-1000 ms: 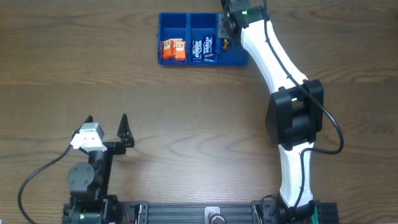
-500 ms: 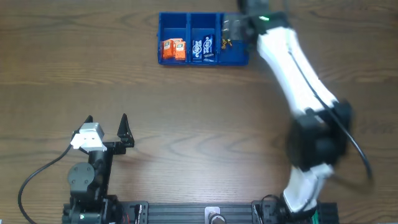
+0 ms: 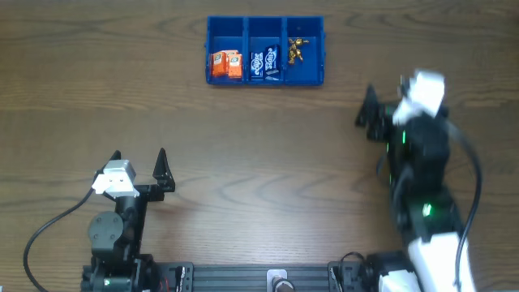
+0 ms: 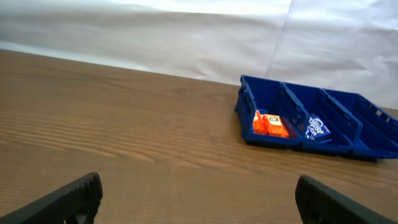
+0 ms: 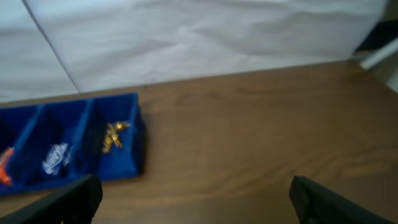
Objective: Sort Candies Into Trays
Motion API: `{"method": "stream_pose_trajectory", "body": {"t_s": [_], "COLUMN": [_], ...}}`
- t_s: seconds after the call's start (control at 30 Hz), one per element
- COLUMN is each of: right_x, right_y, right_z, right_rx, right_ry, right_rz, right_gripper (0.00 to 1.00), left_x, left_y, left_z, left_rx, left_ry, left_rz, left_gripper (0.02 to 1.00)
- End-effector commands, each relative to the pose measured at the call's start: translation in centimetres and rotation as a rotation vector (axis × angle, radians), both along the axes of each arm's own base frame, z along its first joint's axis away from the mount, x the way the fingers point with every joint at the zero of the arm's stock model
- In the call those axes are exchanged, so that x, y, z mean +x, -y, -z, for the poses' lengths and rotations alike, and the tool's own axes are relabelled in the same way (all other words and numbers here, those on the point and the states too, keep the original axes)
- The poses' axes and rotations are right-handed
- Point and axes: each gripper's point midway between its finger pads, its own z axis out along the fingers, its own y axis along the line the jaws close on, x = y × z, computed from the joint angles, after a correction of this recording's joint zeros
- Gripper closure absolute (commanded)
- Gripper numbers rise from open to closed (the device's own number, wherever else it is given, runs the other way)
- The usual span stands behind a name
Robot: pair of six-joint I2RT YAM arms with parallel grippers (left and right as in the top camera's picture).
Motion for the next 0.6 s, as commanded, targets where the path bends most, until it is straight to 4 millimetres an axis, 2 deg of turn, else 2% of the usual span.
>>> {"method": "stream_pose_trajectory", "body": {"t_s": [0.03,0.1,0.23,0.47,0.6], "right_x": [-3.5,-4.6,-5.6,-6.3,-6.6], "right_y": [1.5,1.6,0.6,0.5,-0.3], "right_z": [3.1,3.8,5.0,8.1,8.1], "right_rx": [0.000,0.010,0.033,0.037,-0.006], "right_ry": [0.141,0.213,0.284,0.284,0.282], "right_rz": [0.033,0.027,-0.038,-0.048,-0.104], "right_gripper": [0.003,0.003,0.003,0.003,0.005], "left_x": [-0.1,-0.1,-0.1,-0.1,-0.1], "left_y": [0.1,0.1,0.1,0.1,0.1], "left_z": [1.6,1.6,1.6,1.6,1.6], "left_rx": [0.007,0.008,0.007,0.007,0.007], "left_ry": [-0.050,-0.050,-0.050,-0.050,-0.050], "left_rz": [0.007,0.007,0.007,0.007,0.007], "left_gripper": [0.020,0.020,0.020,0.020,0.020]}}
